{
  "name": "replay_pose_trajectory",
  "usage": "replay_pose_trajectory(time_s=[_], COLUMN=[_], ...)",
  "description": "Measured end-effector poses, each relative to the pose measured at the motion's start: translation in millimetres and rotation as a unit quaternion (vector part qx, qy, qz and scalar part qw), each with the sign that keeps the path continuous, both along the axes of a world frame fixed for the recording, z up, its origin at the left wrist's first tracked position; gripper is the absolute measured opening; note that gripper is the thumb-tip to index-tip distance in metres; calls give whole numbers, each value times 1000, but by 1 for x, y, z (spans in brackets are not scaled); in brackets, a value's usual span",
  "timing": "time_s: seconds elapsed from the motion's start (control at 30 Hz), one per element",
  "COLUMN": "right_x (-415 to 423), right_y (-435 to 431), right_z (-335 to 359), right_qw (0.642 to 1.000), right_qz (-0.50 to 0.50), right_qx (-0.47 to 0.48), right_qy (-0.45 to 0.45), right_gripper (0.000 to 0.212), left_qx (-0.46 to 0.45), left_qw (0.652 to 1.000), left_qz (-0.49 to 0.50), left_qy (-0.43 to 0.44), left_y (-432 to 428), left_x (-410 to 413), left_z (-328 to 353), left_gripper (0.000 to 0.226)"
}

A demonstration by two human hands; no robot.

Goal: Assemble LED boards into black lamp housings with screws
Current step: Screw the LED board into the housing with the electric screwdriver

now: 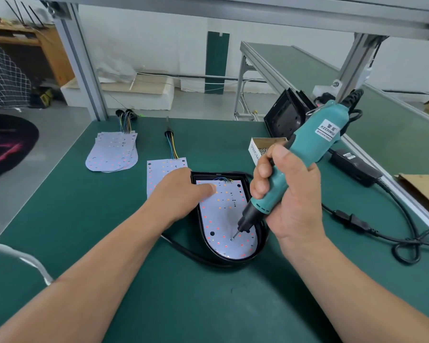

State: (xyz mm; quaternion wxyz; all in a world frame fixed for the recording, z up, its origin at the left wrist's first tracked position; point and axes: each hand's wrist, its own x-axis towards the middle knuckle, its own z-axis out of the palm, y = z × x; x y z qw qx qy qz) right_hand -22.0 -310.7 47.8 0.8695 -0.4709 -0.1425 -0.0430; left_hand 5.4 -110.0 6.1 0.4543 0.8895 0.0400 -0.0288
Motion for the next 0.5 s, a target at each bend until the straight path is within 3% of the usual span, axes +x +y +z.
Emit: replay_pose_trajectory(time_s=[0.17,0.5], right_x=[-5,-7], right_y=[3,7], right_z=[4,6], right_qw=[997,988], right_qz=[40,85], right_qx=[-32,-87], right_qy=[-50,-97], right_gripper=[8,26], left_qx=[12,17], left_qw=[1000,1000], left_qz=[-1,17], left_qy=[6,17], left_y=[0,-3], left_x=[1,-1], left_z=[2,4], left_gripper=[61,58])
